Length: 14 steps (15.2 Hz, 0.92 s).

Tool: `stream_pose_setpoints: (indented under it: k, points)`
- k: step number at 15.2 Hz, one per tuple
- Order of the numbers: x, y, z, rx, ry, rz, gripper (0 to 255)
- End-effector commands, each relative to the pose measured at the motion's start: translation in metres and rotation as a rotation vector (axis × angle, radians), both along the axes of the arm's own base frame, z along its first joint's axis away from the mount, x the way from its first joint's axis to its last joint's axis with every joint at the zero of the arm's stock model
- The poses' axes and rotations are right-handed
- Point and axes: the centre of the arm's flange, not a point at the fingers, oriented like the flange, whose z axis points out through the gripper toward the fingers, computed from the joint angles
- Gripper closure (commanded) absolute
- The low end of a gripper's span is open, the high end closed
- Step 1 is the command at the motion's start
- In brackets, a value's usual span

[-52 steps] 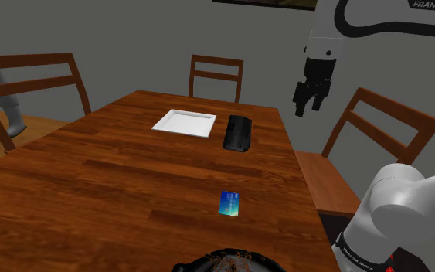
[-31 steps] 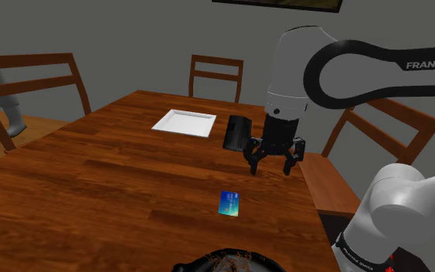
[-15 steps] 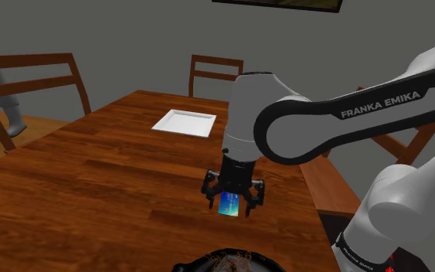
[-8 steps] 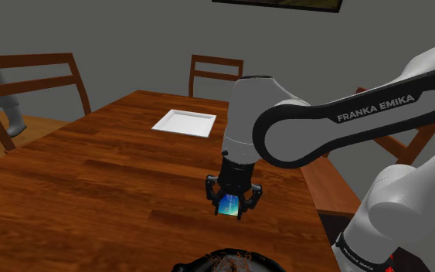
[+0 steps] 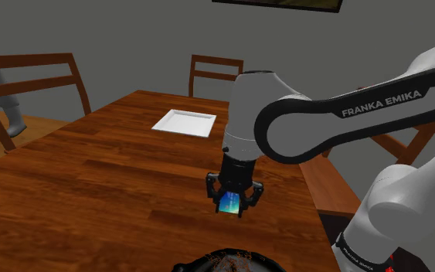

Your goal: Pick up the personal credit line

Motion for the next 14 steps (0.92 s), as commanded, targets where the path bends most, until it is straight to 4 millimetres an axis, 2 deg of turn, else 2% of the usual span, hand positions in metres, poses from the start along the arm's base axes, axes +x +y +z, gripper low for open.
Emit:
stream_pose_setpoints:
  k: [1, 12, 14]
  points:
    - [0.0, 0.0, 0.01, 0.0, 0.001, 0.0, 255]
    - [0.0, 0.0, 0.068, 0.0, 0.001, 0.0, 255]
    - [0.0, 0.0, 0.069, 0.0, 0.001, 0.0, 255]
